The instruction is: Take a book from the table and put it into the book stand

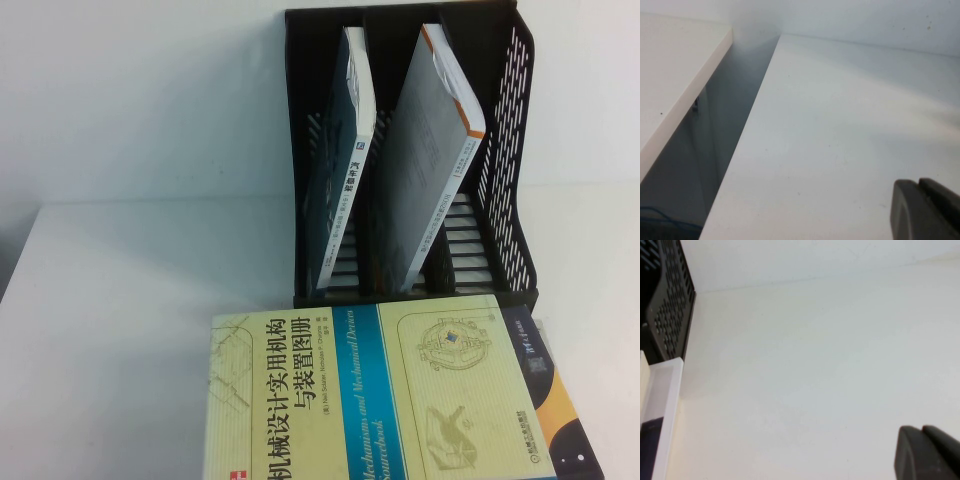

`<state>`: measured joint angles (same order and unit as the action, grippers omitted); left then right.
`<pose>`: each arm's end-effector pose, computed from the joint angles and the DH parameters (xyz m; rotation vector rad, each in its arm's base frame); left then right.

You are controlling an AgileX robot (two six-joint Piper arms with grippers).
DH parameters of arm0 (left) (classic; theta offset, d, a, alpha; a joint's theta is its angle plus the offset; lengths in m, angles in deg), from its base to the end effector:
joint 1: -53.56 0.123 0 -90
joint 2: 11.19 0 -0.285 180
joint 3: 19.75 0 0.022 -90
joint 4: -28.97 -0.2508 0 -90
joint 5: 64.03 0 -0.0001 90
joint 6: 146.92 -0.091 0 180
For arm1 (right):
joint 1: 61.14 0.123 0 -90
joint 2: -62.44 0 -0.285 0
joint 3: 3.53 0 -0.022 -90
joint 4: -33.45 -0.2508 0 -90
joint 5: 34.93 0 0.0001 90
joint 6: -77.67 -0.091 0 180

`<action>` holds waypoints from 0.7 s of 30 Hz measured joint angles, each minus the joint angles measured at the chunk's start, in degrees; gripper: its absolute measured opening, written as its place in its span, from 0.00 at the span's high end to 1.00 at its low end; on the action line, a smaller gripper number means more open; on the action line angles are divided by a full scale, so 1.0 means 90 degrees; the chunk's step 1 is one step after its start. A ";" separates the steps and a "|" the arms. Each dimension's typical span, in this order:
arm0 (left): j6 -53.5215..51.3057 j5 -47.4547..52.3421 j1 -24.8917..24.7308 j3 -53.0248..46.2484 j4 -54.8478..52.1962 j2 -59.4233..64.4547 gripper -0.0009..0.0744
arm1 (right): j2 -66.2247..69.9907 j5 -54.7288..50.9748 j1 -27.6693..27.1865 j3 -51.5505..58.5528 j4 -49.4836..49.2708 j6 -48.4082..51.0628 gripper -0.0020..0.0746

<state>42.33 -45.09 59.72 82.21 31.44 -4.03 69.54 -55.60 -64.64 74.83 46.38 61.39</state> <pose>0.0533 0.0045 0.1791 -0.2706 1.7977 -0.0798 0.0522 -0.0104 0.1754 0.1782 1.8349 -0.0649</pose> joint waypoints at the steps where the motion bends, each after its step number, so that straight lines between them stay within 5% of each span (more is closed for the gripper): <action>1: 0.0000 0.0000 0.0000 0.0000 0.0000 0.0000 0.99 | 0.0000 0.0000 0.0000 0.0000 0.0000 0.0000 0.98; 9: 0.0000 -0.0240 0.0000 -0.0023 0.0127 0.0000 0.99 | 0.0000 0.0491 0.0000 0.0041 0.0000 0.0000 0.98; 21: 0.0449 -0.0938 0.0000 -0.0041 0.2697 0.0000 0.99 | 0.0000 0.2798 0.0000 0.0047 0.0038 -0.0212 0.98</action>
<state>46.37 -53.53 59.72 81.84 55.71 -4.03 69.54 -30.41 -64.64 75.26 46.72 59.49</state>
